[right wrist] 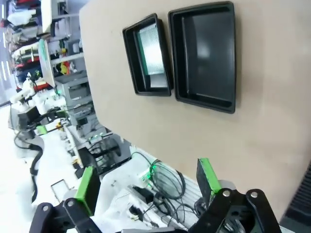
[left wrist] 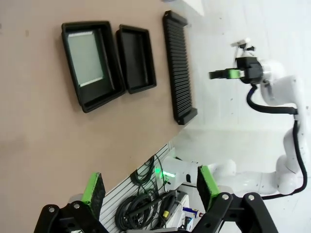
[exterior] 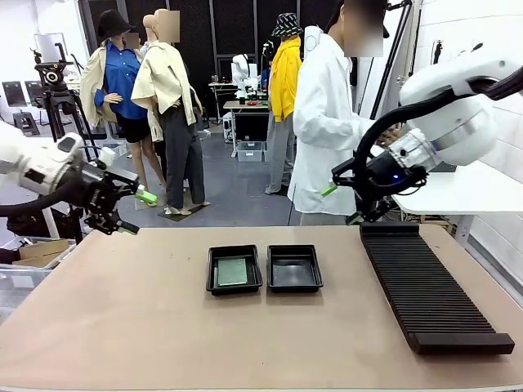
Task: Inspect and transfer BCBs to ESD trays.
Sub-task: Pick up the ESD tray and place it on the left side of the table.
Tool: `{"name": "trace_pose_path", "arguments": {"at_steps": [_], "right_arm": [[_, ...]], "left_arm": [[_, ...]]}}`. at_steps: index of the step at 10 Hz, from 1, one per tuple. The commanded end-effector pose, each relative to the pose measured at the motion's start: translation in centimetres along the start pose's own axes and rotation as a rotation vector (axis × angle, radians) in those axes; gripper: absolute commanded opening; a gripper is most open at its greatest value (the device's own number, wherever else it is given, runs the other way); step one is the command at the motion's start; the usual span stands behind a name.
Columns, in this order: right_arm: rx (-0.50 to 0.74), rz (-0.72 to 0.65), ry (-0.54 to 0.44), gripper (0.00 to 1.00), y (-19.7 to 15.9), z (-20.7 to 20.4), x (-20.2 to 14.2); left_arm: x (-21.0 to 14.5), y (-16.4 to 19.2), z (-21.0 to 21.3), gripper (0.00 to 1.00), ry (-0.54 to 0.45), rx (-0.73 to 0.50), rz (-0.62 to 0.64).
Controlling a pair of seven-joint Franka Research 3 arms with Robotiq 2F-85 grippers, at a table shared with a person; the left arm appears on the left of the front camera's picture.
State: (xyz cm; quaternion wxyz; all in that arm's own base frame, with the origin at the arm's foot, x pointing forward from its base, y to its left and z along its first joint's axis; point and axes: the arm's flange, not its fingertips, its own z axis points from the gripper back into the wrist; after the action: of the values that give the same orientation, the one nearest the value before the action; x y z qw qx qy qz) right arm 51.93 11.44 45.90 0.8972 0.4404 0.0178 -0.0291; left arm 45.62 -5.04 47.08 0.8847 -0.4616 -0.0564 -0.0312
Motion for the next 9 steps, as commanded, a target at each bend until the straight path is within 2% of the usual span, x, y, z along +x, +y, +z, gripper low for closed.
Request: {"name": "trace_pose_path", "arguments": {"at_steps": [1,6,7,8,9], "right_arm": [[0.076,0.004,-0.012,1.0,-2.2,1.0,-1.2],[0.144,-0.01,-0.003,1.0,-6.9,3.6,-2.7],[0.14,-0.006,0.01,1.0,-7.1,3.5,-3.8],[0.127,-0.011,0.038,1.0,-7.1,3.4,-5.5],[0.086,-0.034,0.076,1.0,-7.5,3.1,-8.2]], "left_arm": [[1.9,-0.5,-0.9,1.0,0.069,0.067,0.032],[2.9,-1.3,-4.1,1.0,0.143,0.11,0.056],[2.6,-1.4,-4.1,1.0,0.236,0.086,0.072],[2.5,-0.7,-4.4,1.0,0.124,0.085,0.036],[2.5,-0.7,-4.4,1.0,0.124,0.085,0.036]]}}
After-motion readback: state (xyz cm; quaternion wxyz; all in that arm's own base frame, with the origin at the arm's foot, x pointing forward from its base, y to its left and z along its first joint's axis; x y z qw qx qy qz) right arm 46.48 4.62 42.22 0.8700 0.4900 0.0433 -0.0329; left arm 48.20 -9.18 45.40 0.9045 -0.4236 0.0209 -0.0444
